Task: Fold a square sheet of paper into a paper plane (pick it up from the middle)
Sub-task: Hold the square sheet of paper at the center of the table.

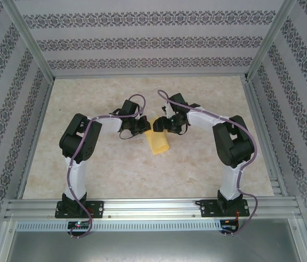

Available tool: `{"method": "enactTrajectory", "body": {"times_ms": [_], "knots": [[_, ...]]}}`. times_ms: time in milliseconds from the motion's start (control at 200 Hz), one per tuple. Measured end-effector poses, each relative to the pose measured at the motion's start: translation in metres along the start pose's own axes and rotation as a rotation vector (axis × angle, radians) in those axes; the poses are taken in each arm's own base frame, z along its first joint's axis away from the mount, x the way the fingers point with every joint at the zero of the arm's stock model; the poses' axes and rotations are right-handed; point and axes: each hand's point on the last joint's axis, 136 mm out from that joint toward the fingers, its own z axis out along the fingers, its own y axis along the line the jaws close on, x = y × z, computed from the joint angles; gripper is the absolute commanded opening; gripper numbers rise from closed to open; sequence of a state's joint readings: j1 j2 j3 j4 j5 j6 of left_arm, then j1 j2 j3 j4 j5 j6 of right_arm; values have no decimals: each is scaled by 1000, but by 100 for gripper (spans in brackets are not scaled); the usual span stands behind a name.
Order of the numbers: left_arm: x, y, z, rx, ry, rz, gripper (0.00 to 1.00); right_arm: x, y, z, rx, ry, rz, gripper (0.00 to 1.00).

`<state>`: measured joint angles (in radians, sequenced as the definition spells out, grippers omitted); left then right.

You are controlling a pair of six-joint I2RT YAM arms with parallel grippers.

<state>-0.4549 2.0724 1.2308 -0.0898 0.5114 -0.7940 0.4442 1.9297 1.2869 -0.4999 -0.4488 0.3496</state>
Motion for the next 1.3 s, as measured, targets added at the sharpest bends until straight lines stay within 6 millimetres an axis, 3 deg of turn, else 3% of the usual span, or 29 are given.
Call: {"method": "enactTrajectory", "body": {"times_ms": [180, 545, 904, 1299], "knots": [[0, 0, 0, -3, 3, 6, 0, -3, -2, -3, -45, 6, 38, 64], [2, 1, -1, -16, 15, 19, 0, 12, -13, 21, -61, 101, 82, 51], [6, 7, -11, -71, 19, 38, 0, 11, -13, 21, -83, 105, 91, 51], [7, 11, -13, -99, 21, 45, 0, 11, -15, 23, -77, 99, 95, 42]]}}
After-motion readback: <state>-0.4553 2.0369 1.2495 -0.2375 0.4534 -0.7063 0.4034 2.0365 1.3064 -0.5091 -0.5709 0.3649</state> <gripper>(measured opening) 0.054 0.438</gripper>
